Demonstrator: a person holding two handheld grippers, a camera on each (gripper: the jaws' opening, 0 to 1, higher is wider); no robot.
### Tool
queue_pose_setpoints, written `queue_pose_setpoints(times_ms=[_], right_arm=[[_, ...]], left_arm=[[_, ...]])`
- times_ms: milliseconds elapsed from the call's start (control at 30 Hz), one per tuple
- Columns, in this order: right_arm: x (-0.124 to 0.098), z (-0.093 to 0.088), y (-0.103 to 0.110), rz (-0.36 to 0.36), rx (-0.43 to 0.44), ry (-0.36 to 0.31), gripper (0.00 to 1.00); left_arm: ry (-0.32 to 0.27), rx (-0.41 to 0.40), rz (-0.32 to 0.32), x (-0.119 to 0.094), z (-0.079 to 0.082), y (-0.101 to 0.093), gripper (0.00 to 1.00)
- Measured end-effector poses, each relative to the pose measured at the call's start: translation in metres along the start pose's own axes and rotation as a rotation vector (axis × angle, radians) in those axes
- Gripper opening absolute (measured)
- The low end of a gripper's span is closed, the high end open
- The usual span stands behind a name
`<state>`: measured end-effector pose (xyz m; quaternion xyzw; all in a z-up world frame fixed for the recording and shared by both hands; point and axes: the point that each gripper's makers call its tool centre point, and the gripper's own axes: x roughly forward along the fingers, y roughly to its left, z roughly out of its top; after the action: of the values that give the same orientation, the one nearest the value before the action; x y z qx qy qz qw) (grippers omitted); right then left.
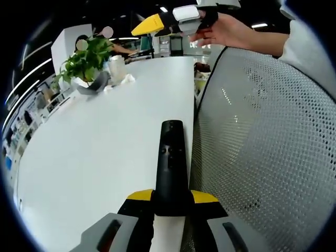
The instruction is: Press the specified remote control buttons in sequence, fully releasing each button before pressing the next.
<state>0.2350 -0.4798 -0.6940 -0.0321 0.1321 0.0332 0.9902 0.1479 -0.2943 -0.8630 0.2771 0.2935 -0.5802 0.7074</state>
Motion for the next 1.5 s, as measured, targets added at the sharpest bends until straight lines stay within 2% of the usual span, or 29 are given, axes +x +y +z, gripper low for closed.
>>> queue_pose_setpoints(times_ms=[133, 433, 867, 933, 1067, 1267, 1500], right_arm=[[0.0, -0.001, -0.004, -0.008, 0.027, -0.001, 0.72], [-0.001, 0.0, -0.003, -0.007, 0.027, -0.004, 0.71], [-0.001, 0.0, -0.002, -0.001, 0.027, -0.009, 0.71], [-0.001, 0.001, -0.002, -0.002, 0.017, -0.011, 0.71], [0.0, 0.0, -0.002, 0.001, 0.015, -0.008, 0.71], [0.0, 0.0, -0.001, 0.003, 0.012, -0.006, 0.7], [0.0, -0.001, -0.002, 0.0, 0.011, -0.001, 0.7]], left_arm=[[0.009, 0.001, 0.001, 0.0, 0.0, 0.0, 0.25], [0.03, 0.003, -0.004, 0.0, -0.001, 0.001, 0.24], [0.056, -0.014, -0.043, -0.001, 0.0, 0.003, 0.24], [0.046, 0.012, -0.016, -0.004, 0.004, 0.009, 0.24], [0.016, -0.038, -0.008, -0.009, 0.012, 0.022, 0.24], [0.016, -0.054, 0.013, -0.009, 0.009, 0.038, 0.24], [0.025, -0.023, 0.021, -0.011, 0.012, 0.049, 0.24]])
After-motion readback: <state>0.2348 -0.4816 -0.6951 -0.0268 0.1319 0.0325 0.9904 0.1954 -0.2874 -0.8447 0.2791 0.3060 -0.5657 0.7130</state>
